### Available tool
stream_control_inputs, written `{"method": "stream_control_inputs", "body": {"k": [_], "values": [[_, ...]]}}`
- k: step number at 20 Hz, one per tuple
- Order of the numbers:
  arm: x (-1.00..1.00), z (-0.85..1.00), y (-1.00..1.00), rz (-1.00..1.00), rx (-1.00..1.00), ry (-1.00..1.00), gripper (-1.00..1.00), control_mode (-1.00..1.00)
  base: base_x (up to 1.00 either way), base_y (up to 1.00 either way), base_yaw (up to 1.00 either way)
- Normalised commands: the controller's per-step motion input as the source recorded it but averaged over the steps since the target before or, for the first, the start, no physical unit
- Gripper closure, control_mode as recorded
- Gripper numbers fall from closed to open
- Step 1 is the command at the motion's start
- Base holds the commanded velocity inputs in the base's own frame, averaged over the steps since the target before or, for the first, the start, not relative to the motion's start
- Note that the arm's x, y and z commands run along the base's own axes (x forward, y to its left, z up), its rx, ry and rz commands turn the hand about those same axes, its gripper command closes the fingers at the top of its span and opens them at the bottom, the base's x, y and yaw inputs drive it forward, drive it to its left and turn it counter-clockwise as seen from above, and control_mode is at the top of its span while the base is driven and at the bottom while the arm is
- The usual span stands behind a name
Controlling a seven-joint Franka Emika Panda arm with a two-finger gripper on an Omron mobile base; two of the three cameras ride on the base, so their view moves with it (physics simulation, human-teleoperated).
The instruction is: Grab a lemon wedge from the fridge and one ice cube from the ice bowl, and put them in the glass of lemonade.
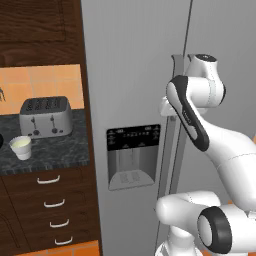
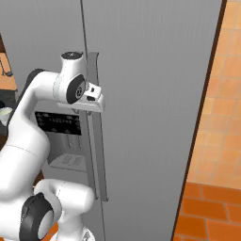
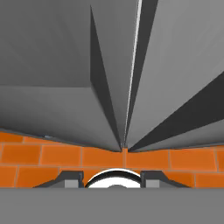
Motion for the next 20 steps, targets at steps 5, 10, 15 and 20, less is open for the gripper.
{"method": "stream_control_inputs", "body": {"k": [5, 10, 15, 20], "values": [[-0.11, 0.00, -0.01, 0.00, 0.00, 0.00, -1.00, -1.00, 0.00, 0.00, 0.00], [-0.64, 0.00, 0.00, 0.04, -0.08, 0.00, -1.00, -1.00, 0.00, 0.00, 0.00], [-0.29, -0.25, -0.09, 0.08, -0.06, 0.02, -1.00, -1.00, 0.00, 0.00, 0.00], [-0.02, -0.01, 0.00, 0.00, 0.00, 0.03, -1.00, 1.00, -0.04, 0.00, 0.00]]}}
